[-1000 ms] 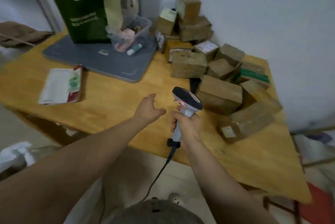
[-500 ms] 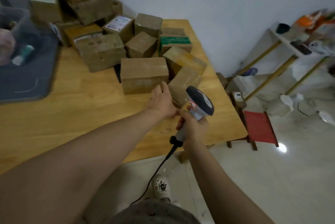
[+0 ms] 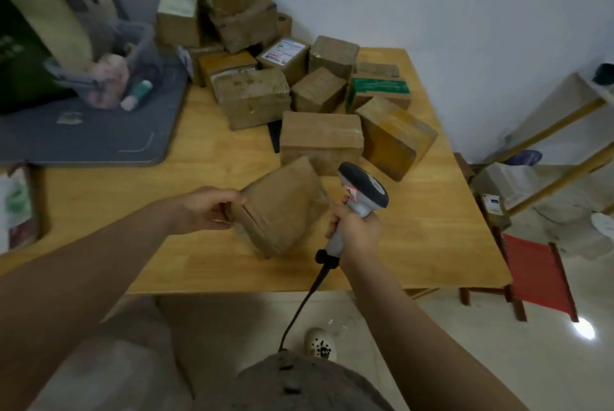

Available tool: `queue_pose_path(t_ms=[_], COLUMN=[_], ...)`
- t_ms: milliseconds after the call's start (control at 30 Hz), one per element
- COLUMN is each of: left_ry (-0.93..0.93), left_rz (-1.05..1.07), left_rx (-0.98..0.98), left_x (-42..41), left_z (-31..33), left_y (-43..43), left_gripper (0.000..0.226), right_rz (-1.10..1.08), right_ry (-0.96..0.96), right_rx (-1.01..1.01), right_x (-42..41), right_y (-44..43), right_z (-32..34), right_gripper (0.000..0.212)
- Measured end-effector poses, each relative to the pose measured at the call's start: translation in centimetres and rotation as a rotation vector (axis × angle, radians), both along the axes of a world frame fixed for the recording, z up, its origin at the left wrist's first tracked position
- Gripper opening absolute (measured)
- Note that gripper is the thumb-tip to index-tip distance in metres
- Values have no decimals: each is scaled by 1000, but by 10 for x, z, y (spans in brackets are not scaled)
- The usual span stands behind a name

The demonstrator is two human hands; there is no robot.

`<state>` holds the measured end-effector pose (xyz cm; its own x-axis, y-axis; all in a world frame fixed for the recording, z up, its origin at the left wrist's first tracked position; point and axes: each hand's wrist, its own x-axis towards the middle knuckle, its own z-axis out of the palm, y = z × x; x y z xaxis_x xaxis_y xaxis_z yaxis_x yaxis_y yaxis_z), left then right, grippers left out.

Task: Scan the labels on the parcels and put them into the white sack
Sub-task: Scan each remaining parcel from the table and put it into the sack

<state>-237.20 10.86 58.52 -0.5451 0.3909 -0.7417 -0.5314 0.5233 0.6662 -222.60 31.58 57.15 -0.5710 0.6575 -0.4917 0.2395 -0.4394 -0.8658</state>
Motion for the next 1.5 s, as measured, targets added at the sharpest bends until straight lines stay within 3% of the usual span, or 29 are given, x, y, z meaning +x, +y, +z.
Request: queue_pose_path(t_ms=[100,167,233,300,367,433,567,633,733,800,900,967,1033,1167,1500], left_ry=[182,470,649,752,769,724,305,315,556,623,590,593,536,381,540], left_rz=[111,14,-243,-456,-477,-412,-194,-25,229,101,-188,-199,-115,303,524], left_rx=[-148,-310,-465,-667,-753,-703,-273,-245,-314,-444,-702,-755,-640,-272,-194], left_x=[2,7,20,33,35,30,11,7,5,12,12,8,4,9,18], left_z=[-4,-8,-8,-15,-18,-11,6,9,3,2,-6,-5,1,0,-9], left_y=[-33,-43,-41,-33,-28,-31,-63,-78,-84,-73,-61,-61,-66,-89,-121], left_gripper=[51,85,127,144,138,123,63,42,49,64,105,107,97,61,79], right_rz=[123,165,188,204,222,231,218,234,291,335,390,429,476,578,717], right_ry=[-8,-14,-25,-31,-35,-36,-49,-50,-55,-68,-91,-88,-71,-32,88], right_rx=[17,23,9,-3,-5,-7,-11,-31,-50,-39,-19,-21,-30,-50,-99], right_x=[-9,-15,-21,-24,-25,-24,-24,-24,-25,-25,-27,-28,-28,-33,-48], right_y=[-24,-37,-47,-54,-57,-56,-51,-53,-62,-67,-71,-73,-75,-84,-118], right_z=[-1,0,1,0,-1,-3,-5,-5,-4,-3,0,2,5,13,41], right_gripper=[31,27,20,14,15,15,16,13,10,11,11,12,11,11,11])
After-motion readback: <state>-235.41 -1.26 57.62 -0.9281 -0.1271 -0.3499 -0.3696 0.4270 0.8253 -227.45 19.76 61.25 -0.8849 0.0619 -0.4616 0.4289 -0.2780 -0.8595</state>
